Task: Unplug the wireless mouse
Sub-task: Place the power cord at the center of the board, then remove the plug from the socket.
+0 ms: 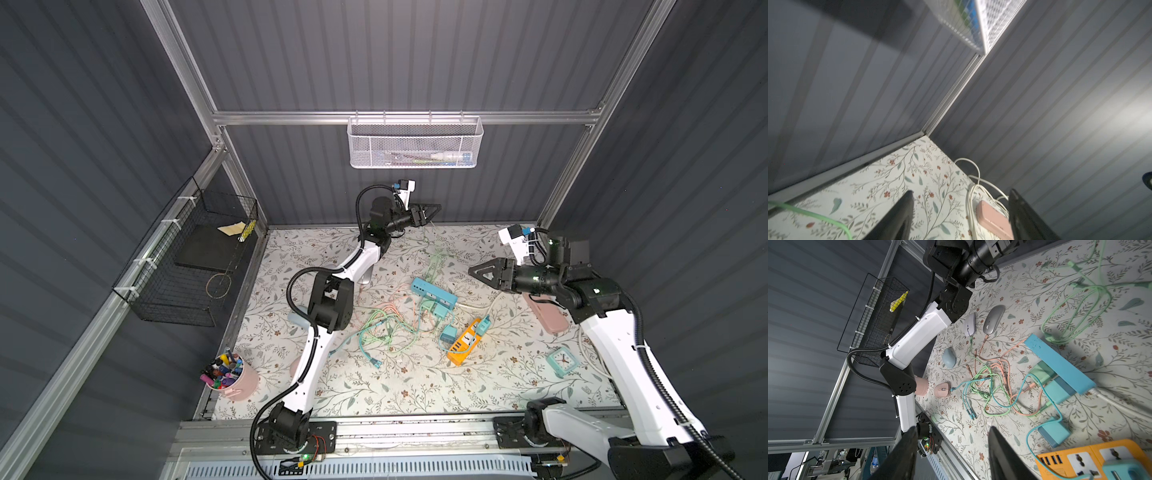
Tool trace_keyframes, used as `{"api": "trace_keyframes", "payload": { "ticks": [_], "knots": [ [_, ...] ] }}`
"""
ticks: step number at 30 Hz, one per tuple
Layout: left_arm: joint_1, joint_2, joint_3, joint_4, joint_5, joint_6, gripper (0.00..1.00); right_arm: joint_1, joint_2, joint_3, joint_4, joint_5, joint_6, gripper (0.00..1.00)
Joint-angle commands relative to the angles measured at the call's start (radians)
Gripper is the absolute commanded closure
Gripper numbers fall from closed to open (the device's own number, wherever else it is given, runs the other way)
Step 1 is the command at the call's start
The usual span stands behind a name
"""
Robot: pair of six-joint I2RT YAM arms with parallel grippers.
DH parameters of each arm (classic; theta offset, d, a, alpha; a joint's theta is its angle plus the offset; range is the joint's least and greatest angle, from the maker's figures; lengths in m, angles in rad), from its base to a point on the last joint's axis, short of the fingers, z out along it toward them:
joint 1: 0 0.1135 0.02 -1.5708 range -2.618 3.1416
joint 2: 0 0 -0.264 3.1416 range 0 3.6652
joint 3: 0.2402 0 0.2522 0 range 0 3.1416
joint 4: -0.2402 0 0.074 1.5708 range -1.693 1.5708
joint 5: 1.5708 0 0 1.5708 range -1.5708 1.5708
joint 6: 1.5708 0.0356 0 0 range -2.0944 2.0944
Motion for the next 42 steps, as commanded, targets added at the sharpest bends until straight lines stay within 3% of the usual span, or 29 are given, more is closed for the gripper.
{"api": "trace_keyframes", "payload": {
  "ticks": [1,10,16,21,24,26,27,28,29,34,36,42],
  "knots": [
    [0.011,-0.155,-0.151,0.044,0.022,0.044,0.25,-0.005,-0.002,-0.016,0.017,-0.004,-0.012,0.45],
    [0.102,-0.644,-0.769,0.104,0.016,0.092,0.28,0.018,0.062,-0.110,0.030,0.035,-0.041,0.46],
    [0.102,-0.948,-1.009,-0.288,-0.037,0.361,0.28,0.134,0.123,-0.164,-0.029,0.135,-0.107,0.45],
    [0.049,-1.090,-1.154,-0.424,-0.094,0.463,0.29,0.176,0.078,-0.249,-0.012,0.259,-0.082,0.44],
    [-0.008,-1.128,-1.218,-0.455,-0.132,0.497,0.30,0.193,0.064,-0.284,-0.029,0.309,-0.072,0.44],
    [-0.068,-1.134,-1.261,-0.441,-0.168,0.497,0.30,0.197,0.032,-0.318,-0.049,0.428,-0.029,0.42],
    [-0.098,-1.128,-1.274,-0.429,-0.179,0.494,0.30,0.197,0.007,-0.333,-0.054,0.523,0.009,0.33],
    [-0.140,-1.115,-1.282,-0.420,-0.193,0.497,0.31,0.195,-0.037,-0.349,-0.065,0.629,0.066,0.14],
    [-0.181,-1.099,-1.281,-0.419,-0.214,0.510,0.31,0.195,-0.071,-0.358,-0.083,0.726,0.127,0.01],
    [-0.344,-0.957,-1.210,-0.465,-0.317,0.630,0.36,0.191,-0.174,-0.361,-0.128,0.853,0.227,0.01],
    [-0.381,-0.896,-1.166,-0.493,-0.342,0.662,0.39,0.176,-0.173,-0.366,-0.135,0.848,0.279,0.01],
    [-0.463,-0.769,-1.064,-0.571,-0.480,0.729,0.41,0.041,-0.062,-0.383,-0.029,0.504,0.275,0.02]
  ]
}}
